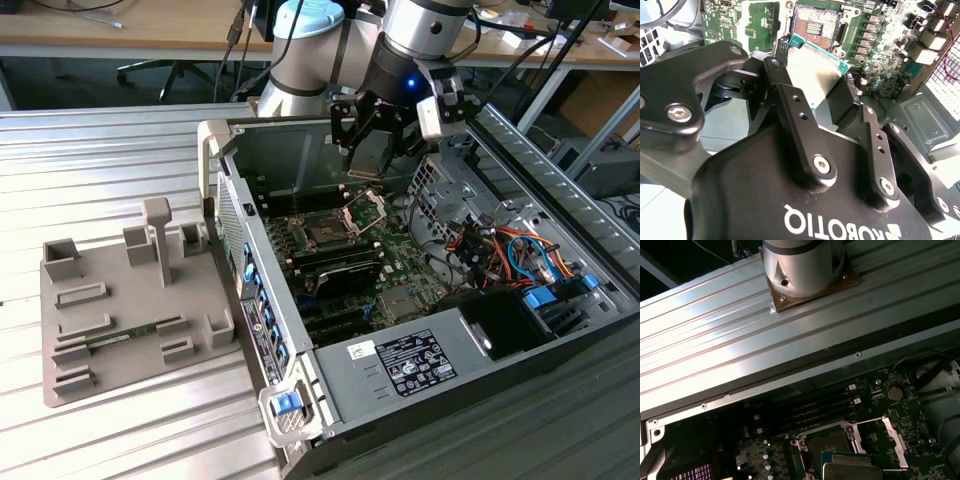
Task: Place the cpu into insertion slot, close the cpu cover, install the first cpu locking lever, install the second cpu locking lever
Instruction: 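Place the cpu into insertion slot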
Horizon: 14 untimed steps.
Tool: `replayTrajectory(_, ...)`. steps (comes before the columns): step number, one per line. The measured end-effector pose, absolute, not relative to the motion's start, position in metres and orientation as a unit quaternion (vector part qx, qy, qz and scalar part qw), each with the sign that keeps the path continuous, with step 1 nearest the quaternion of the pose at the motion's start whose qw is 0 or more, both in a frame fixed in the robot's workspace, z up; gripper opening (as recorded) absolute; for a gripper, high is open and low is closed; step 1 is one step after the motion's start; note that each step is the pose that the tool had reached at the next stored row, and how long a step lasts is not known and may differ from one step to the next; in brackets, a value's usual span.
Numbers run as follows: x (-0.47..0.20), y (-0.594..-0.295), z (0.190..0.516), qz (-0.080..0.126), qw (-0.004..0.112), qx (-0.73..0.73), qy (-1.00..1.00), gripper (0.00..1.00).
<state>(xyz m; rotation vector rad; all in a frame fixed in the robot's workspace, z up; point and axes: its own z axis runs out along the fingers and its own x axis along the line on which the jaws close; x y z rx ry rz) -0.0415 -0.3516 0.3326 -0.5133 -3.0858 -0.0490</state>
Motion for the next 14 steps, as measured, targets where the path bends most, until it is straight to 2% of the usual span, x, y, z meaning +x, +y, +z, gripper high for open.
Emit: replayTrajectory(14, -0.0415, -0.3516, 0.3327, -0.015, 0.006, -0.180, -0.984, 0.54)
